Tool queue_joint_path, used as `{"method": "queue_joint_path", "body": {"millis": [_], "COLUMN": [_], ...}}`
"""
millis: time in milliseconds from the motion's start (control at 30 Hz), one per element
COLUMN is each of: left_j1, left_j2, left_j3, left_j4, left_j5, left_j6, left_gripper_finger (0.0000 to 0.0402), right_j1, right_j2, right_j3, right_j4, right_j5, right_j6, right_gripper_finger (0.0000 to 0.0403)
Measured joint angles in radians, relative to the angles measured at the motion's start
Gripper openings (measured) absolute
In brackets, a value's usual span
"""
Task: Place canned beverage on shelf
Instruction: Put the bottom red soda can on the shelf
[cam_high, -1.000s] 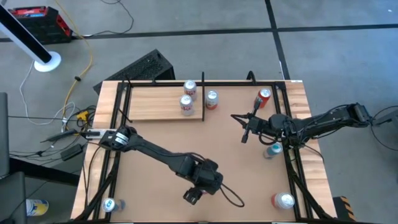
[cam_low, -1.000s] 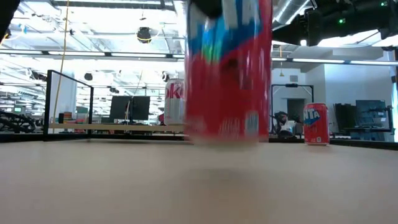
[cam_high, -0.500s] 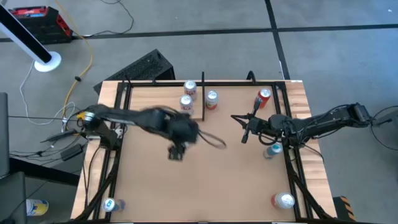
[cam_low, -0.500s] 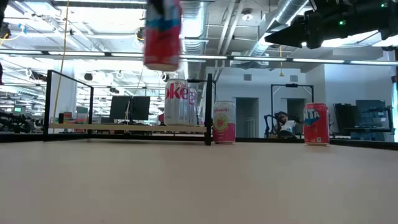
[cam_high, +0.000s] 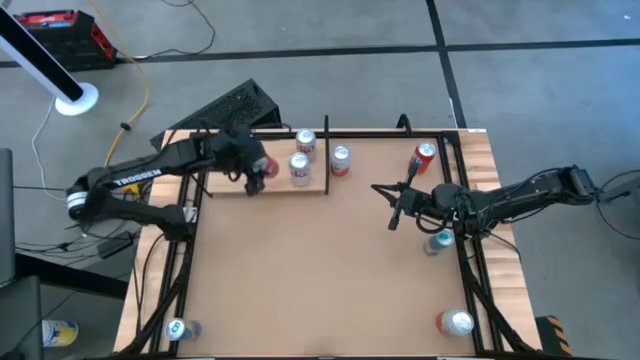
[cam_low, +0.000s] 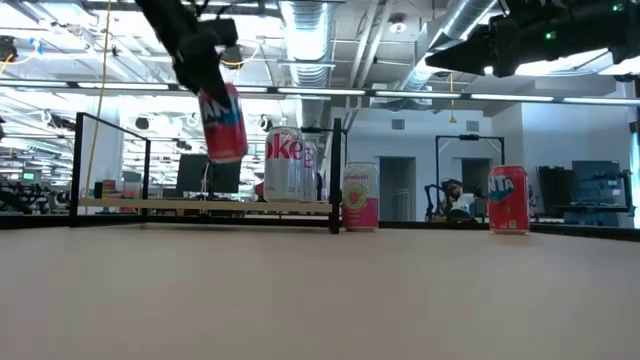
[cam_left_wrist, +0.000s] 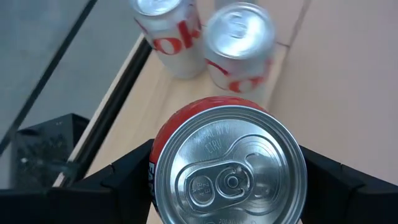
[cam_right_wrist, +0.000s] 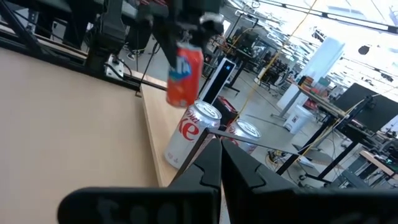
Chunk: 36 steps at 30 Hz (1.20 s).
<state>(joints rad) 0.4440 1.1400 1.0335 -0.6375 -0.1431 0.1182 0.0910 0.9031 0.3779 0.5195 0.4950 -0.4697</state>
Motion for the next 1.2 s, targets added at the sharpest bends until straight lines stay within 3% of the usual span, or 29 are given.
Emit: {"method": "queue_joint_path", "body": {"millis": [233,433,633,833,1200], "left_j1": [0.186,0.255,0.300,0.305,0.301], "left_j2": [0.131,0.269,0.401,0.488,0.504], "left_j3": [0.048,0.150,0.268,0.324,0.335], "left_j4": [0.021,-0.005,-0.143,-0.163,-0.161], "left_j5": [0.092,0.197,0.191,0.200,0.158], "left_j6": [0.049,0.057,0.034,-0.002,-0.028], "left_gripper_finger": [0.0279,0.0285,0.0291,0.0313,0.0324], "right_j1": [0.000,0.000,-0.001,-0.002,-0.002], "right_j2": [0.000,0.000,0.000,0.000,0.000], "right_j3": [0.000,0.000,0.000,0.000,0.000], "right_j4": [0.014,0.009,-0.011,-0.018,-0.020], "right_j5": [0.000,0.000,0.000,0.000,0.000], "right_j6": [-0.005,-0.009,-0.010,-0.010,-0.010], "right_gripper_finger": [0.0029,0.0029,0.0029,0.0029,0.0029]}}
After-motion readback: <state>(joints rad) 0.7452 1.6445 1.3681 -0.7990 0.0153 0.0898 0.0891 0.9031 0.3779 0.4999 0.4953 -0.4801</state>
